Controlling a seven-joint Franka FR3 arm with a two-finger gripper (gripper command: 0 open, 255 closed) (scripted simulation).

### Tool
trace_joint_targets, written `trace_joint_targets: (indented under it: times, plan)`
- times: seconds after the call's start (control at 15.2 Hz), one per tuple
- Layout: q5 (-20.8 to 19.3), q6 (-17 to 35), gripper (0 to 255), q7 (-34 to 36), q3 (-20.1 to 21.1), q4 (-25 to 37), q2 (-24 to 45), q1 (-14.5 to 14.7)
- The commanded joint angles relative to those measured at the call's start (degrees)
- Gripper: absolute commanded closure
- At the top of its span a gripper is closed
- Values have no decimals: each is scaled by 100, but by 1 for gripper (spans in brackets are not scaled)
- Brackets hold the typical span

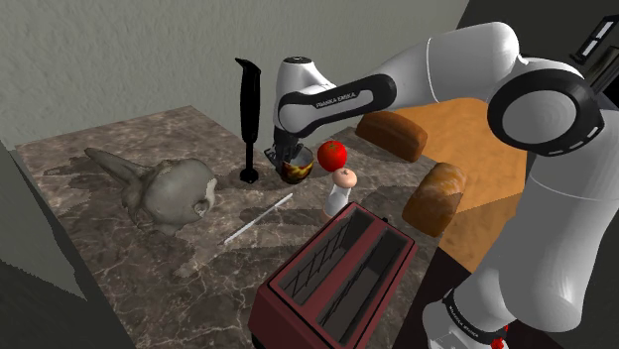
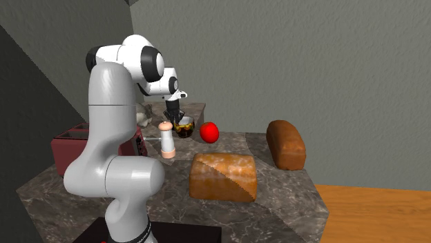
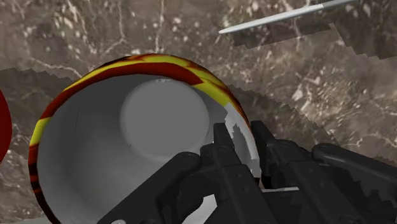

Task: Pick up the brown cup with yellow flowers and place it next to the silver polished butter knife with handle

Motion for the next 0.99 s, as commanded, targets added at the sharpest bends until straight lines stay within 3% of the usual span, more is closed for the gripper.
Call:
trace_joint_targets:
  times: [0.0,0.33,0.4,0.73,0.92]
  plan:
    - [-1,26,255,4,1,-10,9,2]
    - [-1,26,255,4,1,-10,9,2]
    - [-1,25,0,4,1,-8,9,2]
    - [-1,27,0,4,1,-11,9,2]
    - [-2,-461,0,5,4,208,-260,12]
